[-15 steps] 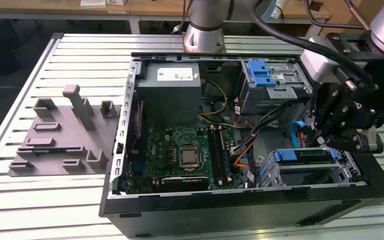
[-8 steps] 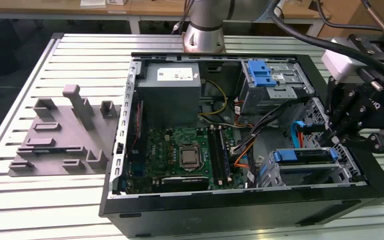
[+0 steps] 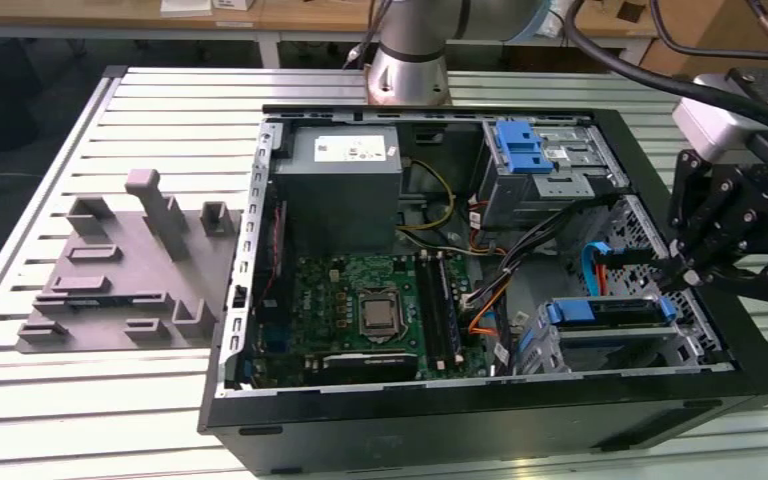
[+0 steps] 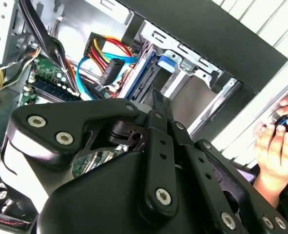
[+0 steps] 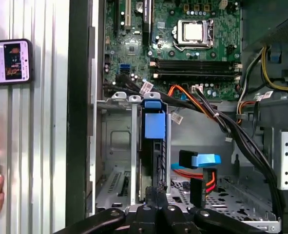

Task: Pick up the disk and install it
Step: 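Insert the first disk wire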

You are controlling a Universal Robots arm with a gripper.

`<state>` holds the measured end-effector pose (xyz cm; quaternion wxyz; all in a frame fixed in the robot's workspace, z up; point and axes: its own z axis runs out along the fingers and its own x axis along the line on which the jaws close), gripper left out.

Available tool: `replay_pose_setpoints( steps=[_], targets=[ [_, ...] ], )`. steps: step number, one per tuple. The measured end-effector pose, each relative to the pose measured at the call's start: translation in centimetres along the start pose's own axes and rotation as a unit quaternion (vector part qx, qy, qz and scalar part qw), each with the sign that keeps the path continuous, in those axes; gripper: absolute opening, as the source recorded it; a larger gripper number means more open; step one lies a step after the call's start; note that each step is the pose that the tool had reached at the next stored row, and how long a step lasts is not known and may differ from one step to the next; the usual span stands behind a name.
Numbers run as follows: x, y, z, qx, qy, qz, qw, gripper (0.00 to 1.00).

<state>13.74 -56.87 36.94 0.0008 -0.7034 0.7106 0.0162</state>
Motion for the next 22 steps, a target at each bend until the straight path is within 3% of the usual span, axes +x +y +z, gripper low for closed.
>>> replay_pose_setpoints(
  steps=[6, 8, 12, 16, 17, 20, 21, 22],
  targets=[
    [-1.95, 0.02, 0.05, 0.0000, 0.0005, 0.000, 1.0000, 0.11],
    [-2.67, 0.02, 0.07, 0.0001, 0.0023, 0.000, 1.0000, 0.11],
    [-3.86, 0.08, 0.10, 0.0020, 0.0164, 0.000, 0.9999, 0.11],
    [-4.14, 0.45, 0.12, 0.0123, 0.0317, 0.001, 0.9994, 0.11],
    [-4.16, 0.55, 0.12, 0.0147, 0.0339, 0.001, 0.9993, 0.11],
    [-4.16, 0.58, 0.12, 0.0153, 0.0343, 0.001, 0.9993, 0.11],
    [-4.19, 0.58, 0.12, 0.0153, 0.0364, 0.001, 0.9992, 0.11],
    [-4.32, 0.58, 0.13, 0.0154, 0.0421, 0.001, 0.9990, 0.11]
  ],
)
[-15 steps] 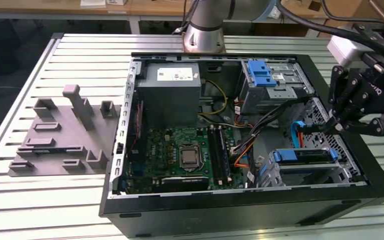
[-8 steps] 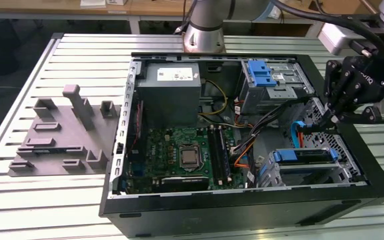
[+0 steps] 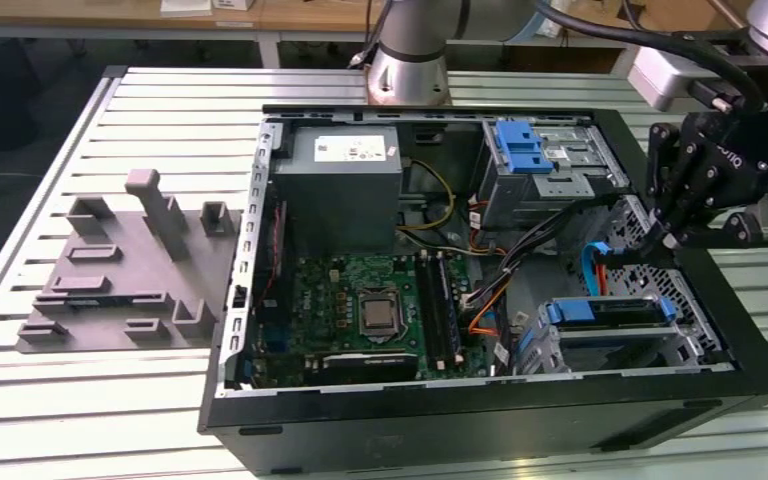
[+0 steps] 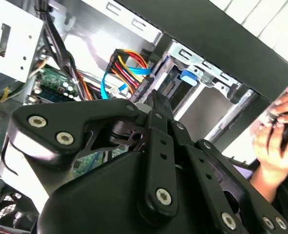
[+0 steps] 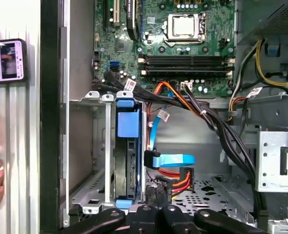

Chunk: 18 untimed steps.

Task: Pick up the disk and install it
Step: 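Insert the first disk wire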

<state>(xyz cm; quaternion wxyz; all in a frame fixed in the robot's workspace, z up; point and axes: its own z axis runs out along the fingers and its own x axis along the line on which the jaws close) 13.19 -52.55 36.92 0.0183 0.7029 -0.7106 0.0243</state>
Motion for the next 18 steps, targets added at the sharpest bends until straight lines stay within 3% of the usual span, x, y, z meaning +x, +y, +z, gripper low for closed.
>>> replay_pose_setpoints(
  steps=[2, 4, 8, 18],
  targets=[
    [-0.31, 0.06, 0.02, 0.0008, 0.0098, 0.000, 1.0000, 0.11],
    [-0.75, 0.13, 0.05, 0.0013, 0.0141, 0.000, 0.9999, 0.11],
    [-1.32, 0.18, 0.14, 0.0014, 0.0149, 0.000, 0.9999, 0.11],
    [-1.39, 0.29, 0.37, 0.0033, 0.0164, 0.000, 0.9999, 0.18]
  ],
)
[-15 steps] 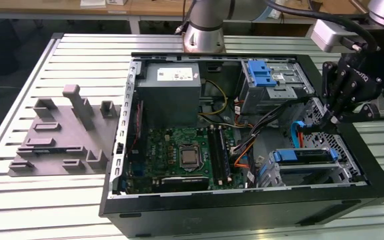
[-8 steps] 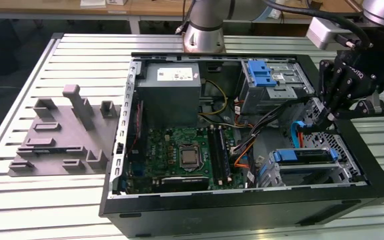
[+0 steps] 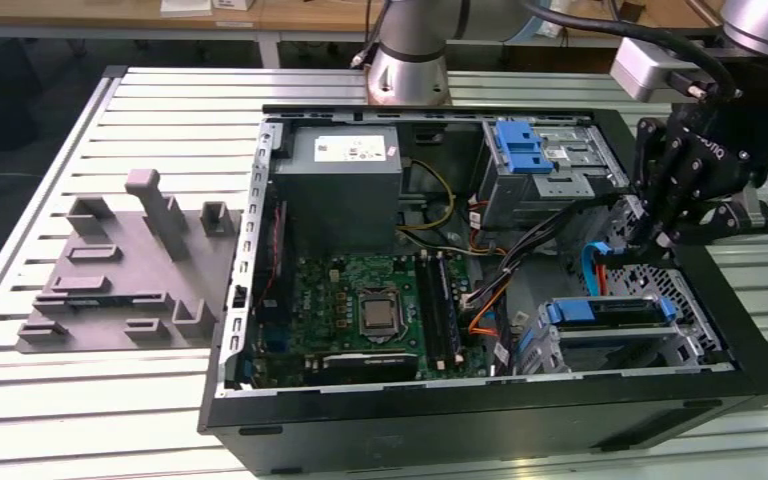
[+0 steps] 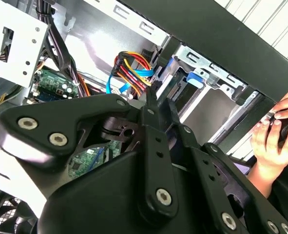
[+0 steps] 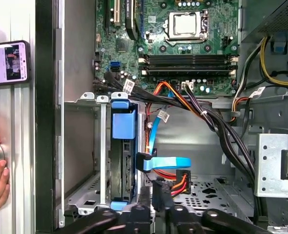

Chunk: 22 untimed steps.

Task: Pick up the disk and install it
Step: 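Insert the first disk wire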

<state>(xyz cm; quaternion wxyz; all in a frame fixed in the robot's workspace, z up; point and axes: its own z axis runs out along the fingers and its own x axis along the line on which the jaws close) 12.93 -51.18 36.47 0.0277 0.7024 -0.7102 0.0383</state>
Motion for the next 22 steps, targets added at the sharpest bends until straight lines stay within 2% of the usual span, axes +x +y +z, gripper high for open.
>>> replay_pose_setpoints(
  steps=[1, 8, 22],
  targets=[
    [0.00, 0.01, 0.02, 0.0003, 0.0000, 0.000, 1.0000, 0.25],
    [-0.18, 0.13, 0.23, 0.0015, 0.0022, 0.000, 1.0000, 0.25],
    [-0.38, 0.21, 0.92, 0.0018, 0.0028, 0.000, 1.0000, 0.25]
  ],
)
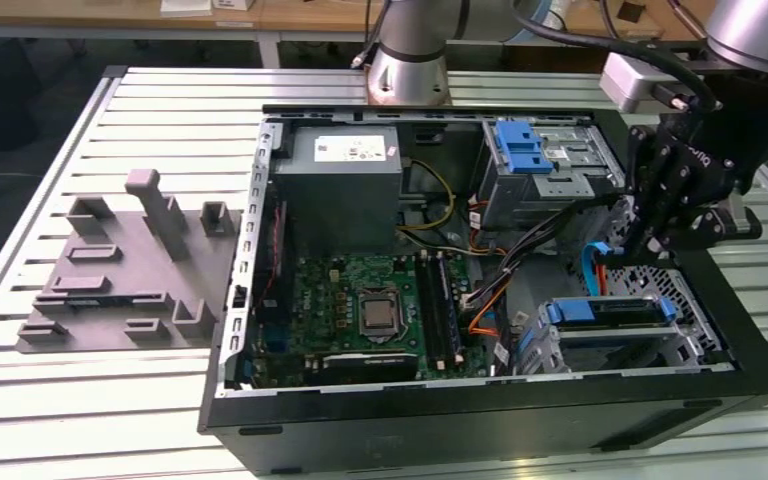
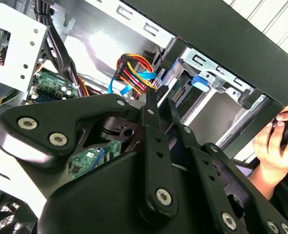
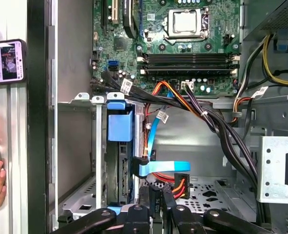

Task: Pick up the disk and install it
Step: 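Insert the first disk wire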

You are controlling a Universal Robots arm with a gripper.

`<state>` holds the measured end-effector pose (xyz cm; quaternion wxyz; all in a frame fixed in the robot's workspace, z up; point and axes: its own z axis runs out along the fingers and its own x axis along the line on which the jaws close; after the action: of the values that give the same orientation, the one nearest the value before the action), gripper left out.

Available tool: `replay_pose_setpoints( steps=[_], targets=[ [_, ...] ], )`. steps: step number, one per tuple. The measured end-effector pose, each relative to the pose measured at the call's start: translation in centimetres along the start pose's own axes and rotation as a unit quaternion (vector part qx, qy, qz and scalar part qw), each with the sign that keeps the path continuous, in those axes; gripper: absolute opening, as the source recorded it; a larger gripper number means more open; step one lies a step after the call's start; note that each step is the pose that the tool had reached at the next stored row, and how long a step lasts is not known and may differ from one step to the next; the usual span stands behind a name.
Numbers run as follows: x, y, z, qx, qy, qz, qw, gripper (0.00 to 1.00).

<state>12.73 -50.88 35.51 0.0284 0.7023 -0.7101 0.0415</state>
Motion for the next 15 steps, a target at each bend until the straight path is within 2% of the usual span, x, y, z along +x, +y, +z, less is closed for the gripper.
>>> replay_pose_setpoints(
  steps=[6, 12, 13, 15],
  targets=[
    [-0.02, 0.00, 0.19, 0.0016, 0.0039, 0.000, 1.0000, 0.25],
    [-0.02, 0.01, 0.21, 0.0017, 0.0040, 0.000, 1.0000, 0.23],
    [-0.02, 0.00, 0.21, 0.0017, 0.0040, 0.000, 1.0000, 0.17],
    [-0.02, 0.01, 0.21, 0.0015, 0.0040, 0.000, 1.0000, 0.16]
  ],
)
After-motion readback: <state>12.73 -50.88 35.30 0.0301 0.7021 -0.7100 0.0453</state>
